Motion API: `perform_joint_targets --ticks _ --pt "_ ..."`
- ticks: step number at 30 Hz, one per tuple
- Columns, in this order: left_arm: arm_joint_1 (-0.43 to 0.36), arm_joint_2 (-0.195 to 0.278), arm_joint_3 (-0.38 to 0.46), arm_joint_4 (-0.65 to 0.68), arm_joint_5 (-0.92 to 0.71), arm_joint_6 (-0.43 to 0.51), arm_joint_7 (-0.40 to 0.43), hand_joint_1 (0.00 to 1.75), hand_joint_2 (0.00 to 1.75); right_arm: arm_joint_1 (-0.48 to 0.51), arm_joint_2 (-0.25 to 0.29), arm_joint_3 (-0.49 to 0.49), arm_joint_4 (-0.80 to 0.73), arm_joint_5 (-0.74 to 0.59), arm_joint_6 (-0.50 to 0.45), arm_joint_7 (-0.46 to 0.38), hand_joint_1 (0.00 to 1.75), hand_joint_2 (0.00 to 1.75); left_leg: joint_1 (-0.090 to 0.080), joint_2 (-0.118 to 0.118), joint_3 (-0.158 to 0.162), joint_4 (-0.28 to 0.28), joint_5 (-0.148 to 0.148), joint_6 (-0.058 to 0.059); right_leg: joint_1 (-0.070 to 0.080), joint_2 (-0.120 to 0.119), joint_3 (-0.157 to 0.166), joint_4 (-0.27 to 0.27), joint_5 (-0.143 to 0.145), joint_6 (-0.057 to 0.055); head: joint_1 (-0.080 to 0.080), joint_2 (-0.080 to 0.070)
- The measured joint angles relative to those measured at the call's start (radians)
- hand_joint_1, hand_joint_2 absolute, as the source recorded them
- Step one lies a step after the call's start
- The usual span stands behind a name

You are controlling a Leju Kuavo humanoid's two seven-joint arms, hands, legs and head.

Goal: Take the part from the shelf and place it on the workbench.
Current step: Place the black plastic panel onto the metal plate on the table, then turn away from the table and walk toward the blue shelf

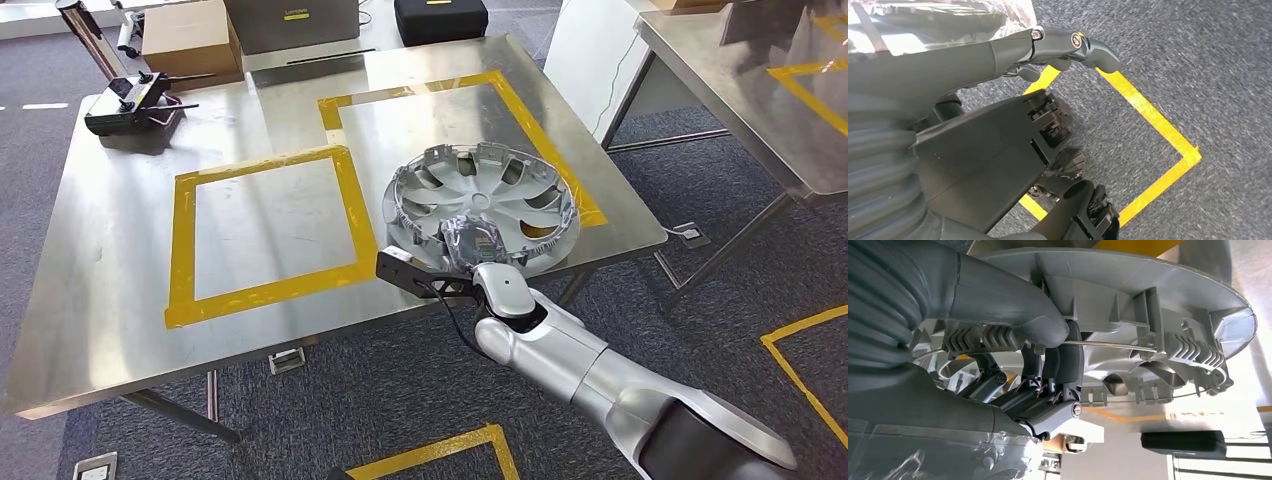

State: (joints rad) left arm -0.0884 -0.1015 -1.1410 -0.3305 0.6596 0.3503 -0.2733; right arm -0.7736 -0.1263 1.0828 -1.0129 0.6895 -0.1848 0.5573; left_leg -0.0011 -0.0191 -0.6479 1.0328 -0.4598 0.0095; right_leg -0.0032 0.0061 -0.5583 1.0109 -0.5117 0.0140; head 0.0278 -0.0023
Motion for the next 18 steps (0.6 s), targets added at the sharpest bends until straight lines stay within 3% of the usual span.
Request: perform_joint_targets --ticks 11,15,17,18 --pt "0.002 0.000 0.000 0.011 0.019 0.003 0.045 0.00 1.75 -0.030 0.042 -0.029 0.099 -0.014 -0.021 -0.006 1.75 1.75 0.000 0.000 0.000 0.000 0.000 0.000 0.000 0.000 0.000 0.000 0.000 0.000 0.000 0.000" --pt "0.001 0.000 -0.003 0.014 0.010 0.008 0.049 0.00 1.75 -0.031 0.048 -0.033 0.111 -0.014 -0.022 -0.022 0.00 0.00 0.000 0.000 0.000 0.000 0.000 0.000 0.000 0.000 0.000 0.000 0.000 0.000 0.000 0.000" --pt "0.001 0.000 -0.007 0.014 0.002 0.014 0.050 0.00 1.75 -0.031 0.050 -0.035 0.114 -0.014 -0.023 -0.030 0.00 0.00 0.000 0.000 0.000 0.000 0.000 0.000 0.000 0.000 0.000 0.000 0.000 0.000 0.000 0.000" --pt "0.001 0.000 -0.010 0.015 -0.002 0.017 0.051 0.00 1.31 -0.031 0.050 -0.037 0.115 -0.014 -0.023 -0.034 0.00 0.00 0.000 0.000 0.001 0.000 0.000 0.000 0.000 0.000 0.000 0.000 0.000 0.000 0.000 0.000"
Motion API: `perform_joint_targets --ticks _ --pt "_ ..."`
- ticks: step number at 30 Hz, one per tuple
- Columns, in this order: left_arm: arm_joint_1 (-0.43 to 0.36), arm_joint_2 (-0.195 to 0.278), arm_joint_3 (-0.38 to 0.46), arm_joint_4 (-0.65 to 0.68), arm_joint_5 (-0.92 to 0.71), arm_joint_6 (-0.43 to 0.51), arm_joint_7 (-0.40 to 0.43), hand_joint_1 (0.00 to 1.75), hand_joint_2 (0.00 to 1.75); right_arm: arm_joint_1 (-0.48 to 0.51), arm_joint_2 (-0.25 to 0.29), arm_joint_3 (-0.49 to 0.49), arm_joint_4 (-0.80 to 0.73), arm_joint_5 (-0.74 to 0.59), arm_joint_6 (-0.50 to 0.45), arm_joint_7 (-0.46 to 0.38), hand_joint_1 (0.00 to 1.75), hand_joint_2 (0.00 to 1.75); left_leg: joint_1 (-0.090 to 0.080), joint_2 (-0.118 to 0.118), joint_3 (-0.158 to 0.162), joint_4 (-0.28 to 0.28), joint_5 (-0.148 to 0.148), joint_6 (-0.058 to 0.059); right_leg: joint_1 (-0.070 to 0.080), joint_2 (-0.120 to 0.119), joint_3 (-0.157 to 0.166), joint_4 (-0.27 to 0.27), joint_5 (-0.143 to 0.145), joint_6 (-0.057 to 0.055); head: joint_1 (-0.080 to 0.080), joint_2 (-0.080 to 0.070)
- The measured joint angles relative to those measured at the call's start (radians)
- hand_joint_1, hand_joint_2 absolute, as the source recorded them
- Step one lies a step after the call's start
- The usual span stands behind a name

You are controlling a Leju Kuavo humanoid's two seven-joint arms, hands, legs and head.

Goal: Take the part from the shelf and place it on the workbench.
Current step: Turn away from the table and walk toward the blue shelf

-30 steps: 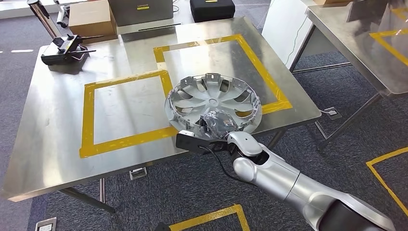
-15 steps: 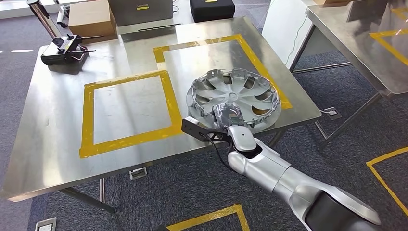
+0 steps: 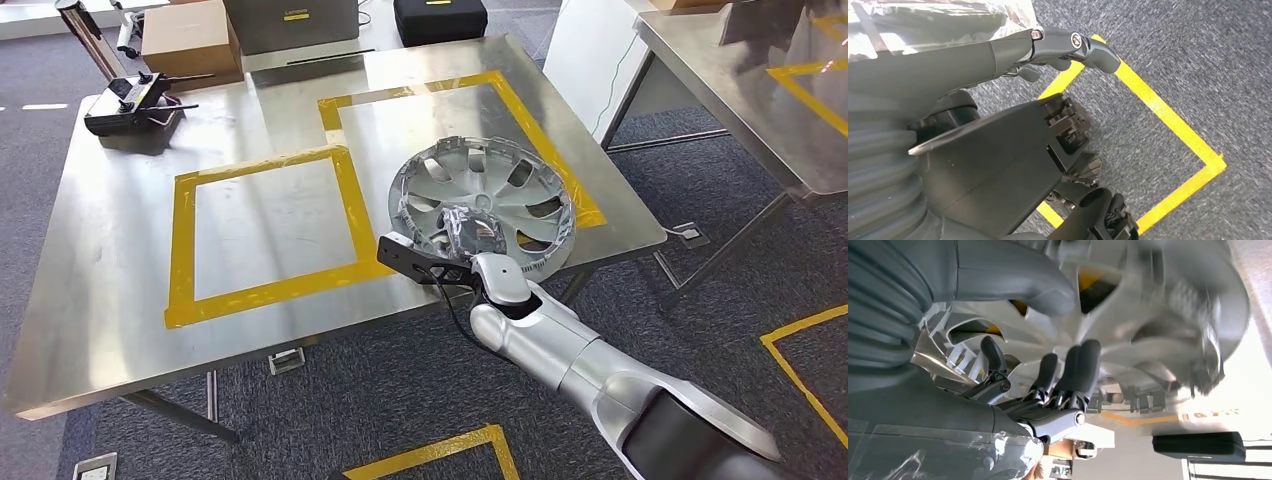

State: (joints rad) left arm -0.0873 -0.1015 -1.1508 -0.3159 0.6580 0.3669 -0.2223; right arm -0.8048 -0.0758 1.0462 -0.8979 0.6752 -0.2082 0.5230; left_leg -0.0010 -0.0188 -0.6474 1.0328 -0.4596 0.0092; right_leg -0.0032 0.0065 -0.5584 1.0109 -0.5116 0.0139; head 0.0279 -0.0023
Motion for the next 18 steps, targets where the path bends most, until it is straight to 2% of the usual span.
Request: perform_joint_targets --ticks 3,11,18 --pt "0.000 0.000 -0.006 0.001 -0.006 0.002 0.000 0.00 0.00 0.000 0.000 -0.002 0.001 -0.001 -0.002 -0.013 0.00 0.00 0.000 0.000 0.000 0.000 0.000 0.000 0.000 0.000 0.000 0.000 0.000 0.000 0.000 0.000" --pt "0.000 0.000 -0.013 0.002 -0.003 0.002 -0.010 0.00 0.00 0.004 -0.001 -0.013 -0.001 -0.043 0.018 -0.047 0.00 0.00 0.000 0.000 0.001 0.000 0.000 0.000 0.000 0.000 0.000 0.000 0.000 0.000 0.000 0.000" --pt "0.000 0.000 -0.021 0.005 -0.002 0.025 -0.041 0.00 0.00 0.040 -0.023 -0.047 -0.077 -0.135 -0.067 -0.098 0.00 0.00 0.000 0.000 0.001 0.000 0.000 0.000 0.000 0.000 0.000 0.000 0.000 0.000 0.000 0.000"
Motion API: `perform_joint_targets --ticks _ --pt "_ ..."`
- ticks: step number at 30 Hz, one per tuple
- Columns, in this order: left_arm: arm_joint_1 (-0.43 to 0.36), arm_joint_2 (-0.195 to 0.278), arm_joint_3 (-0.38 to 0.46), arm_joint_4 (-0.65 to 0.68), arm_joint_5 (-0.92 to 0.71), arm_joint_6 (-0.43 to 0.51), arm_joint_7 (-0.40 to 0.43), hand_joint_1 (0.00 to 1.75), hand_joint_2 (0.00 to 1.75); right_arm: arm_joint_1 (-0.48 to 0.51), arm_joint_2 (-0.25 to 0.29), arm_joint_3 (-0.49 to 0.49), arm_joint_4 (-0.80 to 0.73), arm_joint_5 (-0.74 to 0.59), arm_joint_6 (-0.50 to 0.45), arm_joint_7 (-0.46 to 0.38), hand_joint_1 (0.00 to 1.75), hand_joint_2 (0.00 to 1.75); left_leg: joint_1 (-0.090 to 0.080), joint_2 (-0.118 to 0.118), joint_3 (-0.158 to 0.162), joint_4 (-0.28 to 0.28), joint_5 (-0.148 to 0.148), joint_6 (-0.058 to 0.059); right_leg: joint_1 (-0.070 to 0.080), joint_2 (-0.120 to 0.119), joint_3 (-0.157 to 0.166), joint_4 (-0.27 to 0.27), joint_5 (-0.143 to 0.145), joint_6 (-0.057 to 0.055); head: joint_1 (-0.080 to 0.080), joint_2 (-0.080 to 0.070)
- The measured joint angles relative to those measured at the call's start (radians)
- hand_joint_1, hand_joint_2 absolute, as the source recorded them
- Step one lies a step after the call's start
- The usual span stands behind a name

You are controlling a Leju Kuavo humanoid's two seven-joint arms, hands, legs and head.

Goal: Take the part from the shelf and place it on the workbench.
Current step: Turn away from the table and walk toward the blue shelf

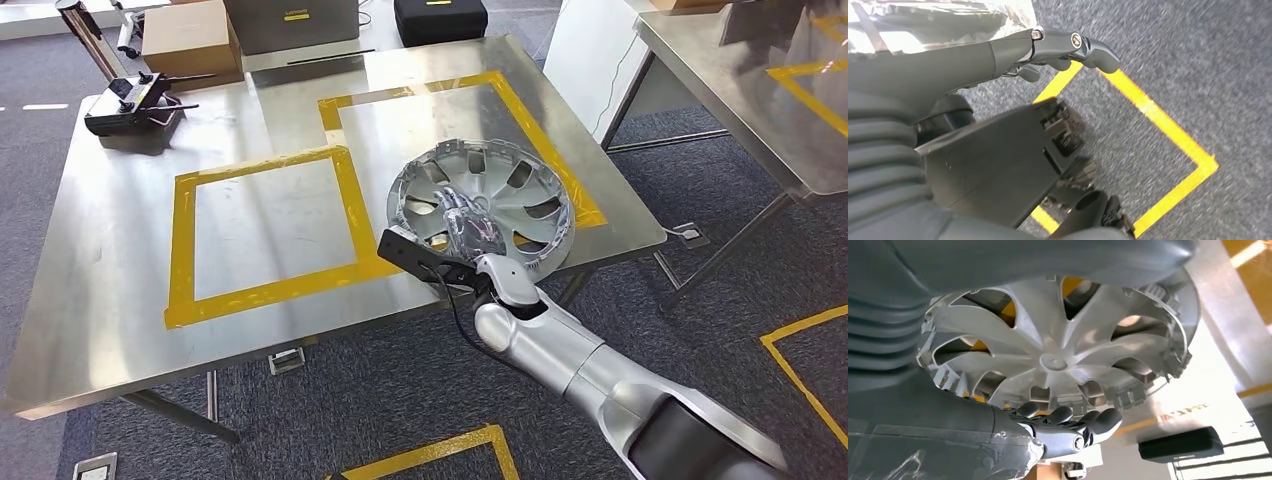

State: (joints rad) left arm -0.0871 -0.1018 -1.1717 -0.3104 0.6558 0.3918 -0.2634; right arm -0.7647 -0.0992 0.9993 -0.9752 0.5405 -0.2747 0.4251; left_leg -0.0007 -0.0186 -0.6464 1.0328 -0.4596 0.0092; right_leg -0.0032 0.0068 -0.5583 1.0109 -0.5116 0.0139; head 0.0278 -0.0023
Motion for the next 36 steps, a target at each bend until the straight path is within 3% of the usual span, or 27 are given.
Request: perform_joint_targets --ticks 10,16,21,30,36 --pt "0.002 0.000 -0.009 0.006 0.030 0.049 -0.045 0.00 0.00 0.102 -0.086 -0.108 -0.338 -0.205 -0.134 -0.138 0.00 0.00 0.000 0.001 0.001 0.000 0.000 0.000 0.000 0.001 0.001 0.000 0.000 0.000 0.000 0.000" --pt "0.006 0.001 -0.007 0.014 0.081 0.087 -0.084 0.00 0.00 0.224 -0.162 -0.185 -0.653 -0.316 -0.218 -0.270 0.00 0.00 0.000 0.001 0.002 0.000 -0.001 -0.001 0.000 0.001 0.001 0.000 0.000 0.000 0.000 0.000" --pt "0.008 0.001 -0.002 0.020 0.106 0.096 -0.104 0.00 0.00 0.315 -0.213 -0.231 -0.870 -0.353 -0.250 -0.319 0.00 0.00 0.000 0.001 0.003 0.000 -0.001 -0.001 0.000 0.001 0.002 -0.001 -0.001 -0.001 0.000 0.000" --pt "-0.004 0.008 0.019 0.025 0.134 0.135 -0.124 0.00 0.00 0.483 -0.236 -0.263 -1.121 -0.445 -0.321 -0.510 0.00 0.00 0.001 0.001 0.005 -0.001 -0.002 -0.002 0.001 0.001 0.005 -0.001 -0.002 -0.002 0.000 0.000" --pt "-0.018 0.016 0.024 0.025 0.137 0.151 -0.116 0.00 0.00 0.536 -0.237 -0.264 -1.202 -0.474 -0.321 -0.546 0.00 0.00 0.001 0.001 0.007 -0.001 -0.002 -0.002 0.001 0.001 0.006 -0.001 -0.002 -0.002 0.000 0.000"
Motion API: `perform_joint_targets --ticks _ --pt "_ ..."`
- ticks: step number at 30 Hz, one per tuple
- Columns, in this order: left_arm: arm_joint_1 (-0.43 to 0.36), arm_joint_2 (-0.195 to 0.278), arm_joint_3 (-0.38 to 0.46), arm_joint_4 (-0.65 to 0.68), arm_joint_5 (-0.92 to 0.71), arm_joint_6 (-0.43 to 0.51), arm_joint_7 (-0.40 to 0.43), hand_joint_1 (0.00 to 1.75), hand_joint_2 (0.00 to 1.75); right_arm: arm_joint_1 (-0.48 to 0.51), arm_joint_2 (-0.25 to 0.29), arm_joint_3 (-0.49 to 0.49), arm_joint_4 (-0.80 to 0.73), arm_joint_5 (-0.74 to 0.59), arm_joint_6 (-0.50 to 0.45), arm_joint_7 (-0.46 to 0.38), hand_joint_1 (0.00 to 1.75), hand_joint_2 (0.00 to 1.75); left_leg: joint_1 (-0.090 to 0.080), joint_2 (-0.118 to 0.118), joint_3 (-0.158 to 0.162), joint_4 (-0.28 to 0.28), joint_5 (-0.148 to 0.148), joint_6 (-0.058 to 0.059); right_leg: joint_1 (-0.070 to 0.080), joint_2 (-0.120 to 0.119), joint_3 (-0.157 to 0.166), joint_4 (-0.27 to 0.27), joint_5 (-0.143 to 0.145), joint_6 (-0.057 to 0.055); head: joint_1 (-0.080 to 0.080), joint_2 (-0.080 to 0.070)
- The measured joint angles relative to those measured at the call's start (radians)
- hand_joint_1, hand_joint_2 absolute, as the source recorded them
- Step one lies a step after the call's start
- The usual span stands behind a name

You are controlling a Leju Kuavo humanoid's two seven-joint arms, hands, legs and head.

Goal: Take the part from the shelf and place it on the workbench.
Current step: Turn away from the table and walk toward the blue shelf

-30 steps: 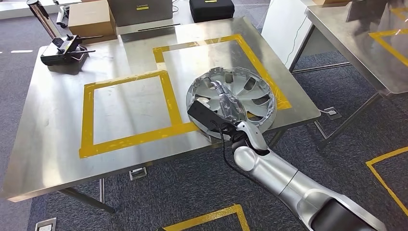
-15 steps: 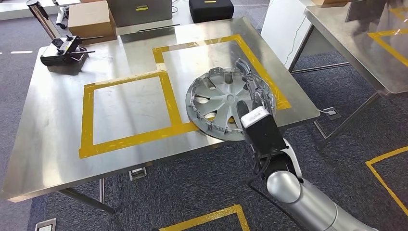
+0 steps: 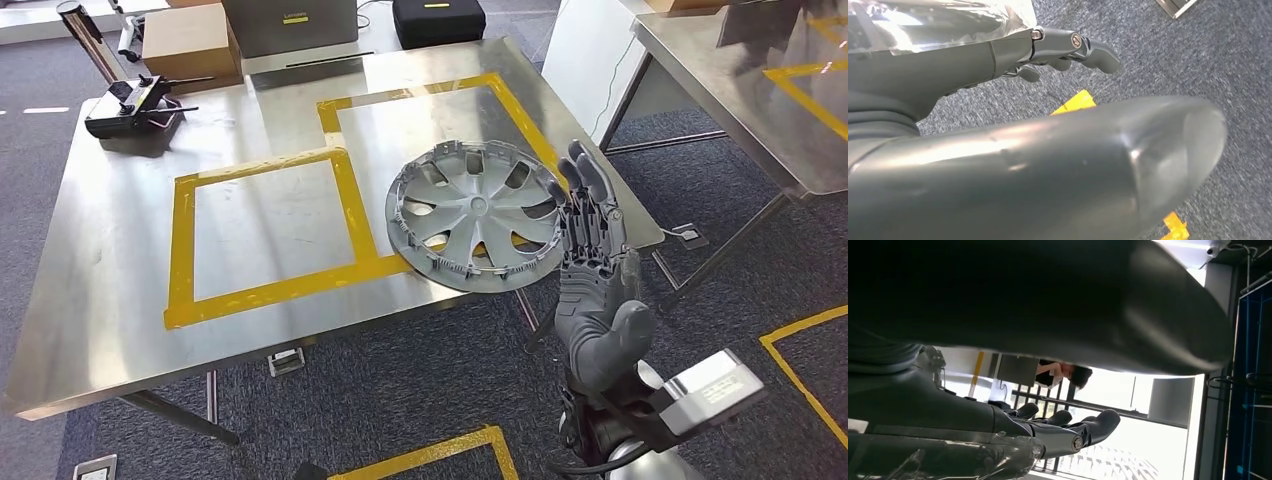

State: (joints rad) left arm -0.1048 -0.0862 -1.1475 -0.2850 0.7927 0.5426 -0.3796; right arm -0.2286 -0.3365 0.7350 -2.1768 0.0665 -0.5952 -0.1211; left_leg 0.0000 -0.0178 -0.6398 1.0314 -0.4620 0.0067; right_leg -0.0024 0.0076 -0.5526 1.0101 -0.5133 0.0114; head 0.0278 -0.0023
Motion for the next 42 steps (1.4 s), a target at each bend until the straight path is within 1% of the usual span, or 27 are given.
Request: perform_joint_targets --ticks 6,11,15,17,18,19,21,22,23,24,25,26,27,28,29,31,32,33,34,36,37,38,39,40,41,42 --pt "-0.011 0.005 0.000 0.000 -0.005 0.004 0.012 0.00 0.00 0.010 0.000 -0.001 -0.029 -0.025 0.003 -0.017 0.00 0.00 0.000 0.000 0.000 0.000 0.000 0.000 0.000 0.000 0.001 0.000 0.000 0.000 0.000 0.000" --pt "-0.018 0.010 0.000 0.000 -0.008 0.005 0.021 0.00 0.00 0.012 0.000 -0.001 -0.034 -0.039 0.005 -0.029 0.00 0.00 -0.004 0.000 0.001 0.003 -0.003 0.004 -0.004 0.000 0.002 -0.001 -0.001 0.002 0.000 0.000" --pt "-0.021 0.015 0.000 0.000 -0.011 0.005 0.026 0.00 0.00 0.013 0.000 -0.001 -0.034 -0.046 0.006 -0.037 0.00 0.00 -0.009 0.000 0.002 0.003 -0.007 0.011 -0.009 0.000 0.004 -0.004 -0.002 0.009 0.000 0.000" --pt "-0.021 0.016 0.000 -0.001 -0.013 0.005 0.028 0.00 0.00 0.013 0.000 -0.001 -0.035 -0.051 0.008 -0.043 0.00 0.00 -0.003 0.001 0.010 -0.009 -0.003 0.017 -0.008 0.000 0.007 -0.001 -0.009 0.015 0.000 0.000" --pt "-0.022 0.017 0.000 -0.001 -0.014 0.005 0.029 0.00 0.00 0.013 0.000 -0.001 -0.036 -0.053 0.008 -0.046 0.00 0.00 0.001 0.002 0.016 -0.016 -0.002 0.020 -0.008 0.000 -0.001 0.020 -0.023 0.018 0.001 0.000" --pt "-0.024 0.017 0.000 -0.001 -0.015 0.005 0.029 0.00 0.00 0.013 0.000 -0.001 -0.037 -0.054 0.009 -0.047 0.00 0.00 0.005 0.002 0.021 -0.021 -0.001 0.023 -0.008 -0.001 -0.019 0.061 -0.046 0.021 0.003 0.000" --pt "-0.025 0.017 0.000 -0.002 -0.017 0.005 0.030 0.00 0.00 0.014 0.000 -0.001 -0.037 -0.054 0.010 -0.049 0.00 0.00 0.006 0.003 0.025 -0.022 -0.003 0.025 -0.011 -0.002 -0.088 0.192 -0.102 0.027 0.006 0.000" --pt "-0.026 0.018 0.000 -0.002 -0.017 0.005 0.031 0.00 0.00 0.015 0.000 -0.001 -0.036 -0.054 0.010 -0.050 0.00 0.00 0.006 0.003 0.026 -0.022 -0.004 0.025 -0.014 -0.002 -0.119 0.247 -0.117 0.030 0.007 0.000" --pt "-0.026 0.018 0.000 -0.002 -0.018 0.005 0.032 0.00 0.00 0.016 0.000 -0.001 -0.036 -0.054 0.011 -0.050 0.00 0.00 0.007 0.003 0.027 -0.021 -0.005 0.024 -0.016 -0.002 -0.138 0.272 -0.114 0.032 0.007 0.000" --pt "-0.026 0.018 0.000 -0.002 -0.018 0.005 0.033 0.00 0.00 0.016 0.000 -0.001 -0.036 -0.054 0.011 -0.051 0.00 0.00 0.008 0.003 0.029 -0.019 -0.007 0.021 -0.018 -0.002 -0.135 0.256 -0.090 0.034 0.007 0.000" --pt "-0.026 0.018 0.000 -0.002 -0.018 0.005 0.034 0.00 0.00 0.016 0.000 0.000 -0.036 -0.055 0.011 -0.052 0.00 0.00 0.010 0.002 0.031 -0.016 -0.010 0.016 -0.019 -0.002 -0.115 0.204 -0.052 0.035 0.007 0.000" --pt "-0.026 0.019 0.000 -0.002 -0.019 0.005 0.035 0.00 0.00 0.015 0.000 0.000 -0.036 -0.056 0.012 -0.053 0.00 0.00 0.012 0.001 0.032 -0.012 -0.015 0.010 -0.021 -0.002 -0.086 0.137 -0.017 0.036 0.008 0.000" --pt "-0.026 0.019 0.000 -0.002 -0.020 0.005 0.037 0.00 0.00 0.015 0.000 0.000 -0.036 -0.057 0.012 -0.055 0.00 0.00 0.012 0.001 0.032 -0.006 -0.019 0.003 -0.021 -0.001 -0.060 0.077 0.010 0.034 0.009 0.000" --pt "-0.027 0.020 0.000 -0.002 -0.021 0.004 0.038 0.00 0.00 0.015 0.000 0.000 -0.036 -0.059 0.012 -0.056 0.00 0.00 0.011 0.000 0.030 -0.001 -0.021 -0.004 -0.020 0.001 -0.044 0.039 0.023 0.029 0.008 0.000" --pt "-0.028 0.020 0.000 -0.002 -0.021 0.004 0.039 0.00 0.00 0.016 0.001 0.001 -0.035 -0.060 0.013 -0.057 0.00 0.00 0.010 0.000 0.029 0.001 -0.022 -0.010 -0.018 0.003 -0.039 0.025 0.024 0.022 0.007 0.000" --pt "-0.028 0.020 0.000 -0.002 -0.022 0.003 0.041 0.00 0.00 0.016 0.001 0.001 -0.035 -0.062 0.013 -0.059 0.00 0.00 0.011 0.000 0.028 0.000 -0.020 -0.021 -0.015 0.005 -0.042 0.025 0.027 0.004 0.004 0.000" --pt "-0.028 0.020 0.000 -0.002 -0.022 0.002 0.042 0.00 0.00 0.016 0.002 0.002 -0.035 -0.064 0.014 -0.060 0.00 0.00 0.012 0.001 0.027 0.003 -0.025 -0.026 -0.016 0.003 -0.042 0.024 0.029 -0.003 0.003 0.000" --pt "-0.028 0.021 0.000 -0.002 -0.023 0.002 0.043 0.00 0.00 0.015 0.003 0.002 -0.035 -0.067 0.015 -0.061 0.00 0.00 0.012 0.002 0.022 0.019 -0.041 -0.031 -0.017 0.001 -0.042 0.022 0.032 -0.010 0.002 0.000" --pt "-0.028 0.021 0.000 -0.002 -0.025 0.002 0.044 0.00 0.00 0.015 0.003 0.002 -0.035 -0.070 0.016 -0.063 0.00 0.00 0.013 0.003 0.011 0.053 -0.069 -0.035 -0.018 -0.001 -0.042 0.019 0.034 -0.016 0.000 0.000" --pt "-0.028 0.021 0.000 -0.002 -0.026 0.002 0.044 0.00 0.00 0.016 0.004 0.003 -0.034 -0.073 0.017 -0.064 0.00 0.00 0.012 0.005 -0.032 0.174 -0.140 -0.039 -0.015 -0.006 -0.043 0.019 0.037 -0.024 -0.002 0.000" --pt "-0.027 0.021 0.000 -0.002 -0.027 0.002 0.044 0.00 0.00 0.016 0.004 0.003 -0.033 -0.074 0.018 -0.065 0.00 0.00 0.012 0.005 -0.050 0.230 -0.165 -0.039 -0.013 -0.007 -0.044 0.020 0.037 -0.027 -0.002 0.000" --pt "-0.027 0.022 -0.001 -0.002 -0.027 0.001 0.045 0.00 0.00 0.016 0.004 0.003 -0.032 -0.075 0.018 -0.065 0.00 0.00 0.012 0.005 -0.056 0.261 -0.173 -0.038 -0.012 -0.008 -0.046 0.020 0.038 -0.028 -0.002 0.000" --pt "-0.027 0.022 -0.001 -0.002 -0.028 0.001 0.046 0.00 0.00 0.017 0.004 0.003 -0.031 -0.077 0.019 -0.066 0.00 0.00 0.012 0.005 -0.045 0.255 -0.163 -0.036 -0.010 -0.008 -0.047 0.022 0.039 -0.029 -0.002 0.000" --pt "-0.027 0.023 -0.001 -0.002 -0.028 0.001 0.047 0.00 0.00 0.017 0.004 0.003 -0.030 -0.078 0.019 -0.068 0.00 0.00 0.012 0.005 -0.016 0.211 -0.138 -0.032 -0.009 -0.007 -0.047 0.023 0.039 -0.029 -0.002 0.000" --pt "-0.027 0.023 -0.001 -0.002 -0.029 0.000 0.047 0.00 0.00 0.017 0.004 0.004 -0.030 -0.080 0.020 -0.069 0.00 0.00 0.010 0.005 0.024 0.142 -0.108 -0.027 -0.009 -0.007 -0.047 0.024 0.040 -0.029 -0.002 0.000" --pt "-0.028 0.024 -0.001 -0.002 -0.029 0.000 0.047 0.00 0.00 0.017 0.004 0.004 -0.030 -0.081 0.020 -0.071 0.00 0.00 0.008 0.005 0.061 0.076 -0.087 -0.022 -0.007 -0.006 -0.048 0.026 0.041 -0.026 -0.002 0.000"
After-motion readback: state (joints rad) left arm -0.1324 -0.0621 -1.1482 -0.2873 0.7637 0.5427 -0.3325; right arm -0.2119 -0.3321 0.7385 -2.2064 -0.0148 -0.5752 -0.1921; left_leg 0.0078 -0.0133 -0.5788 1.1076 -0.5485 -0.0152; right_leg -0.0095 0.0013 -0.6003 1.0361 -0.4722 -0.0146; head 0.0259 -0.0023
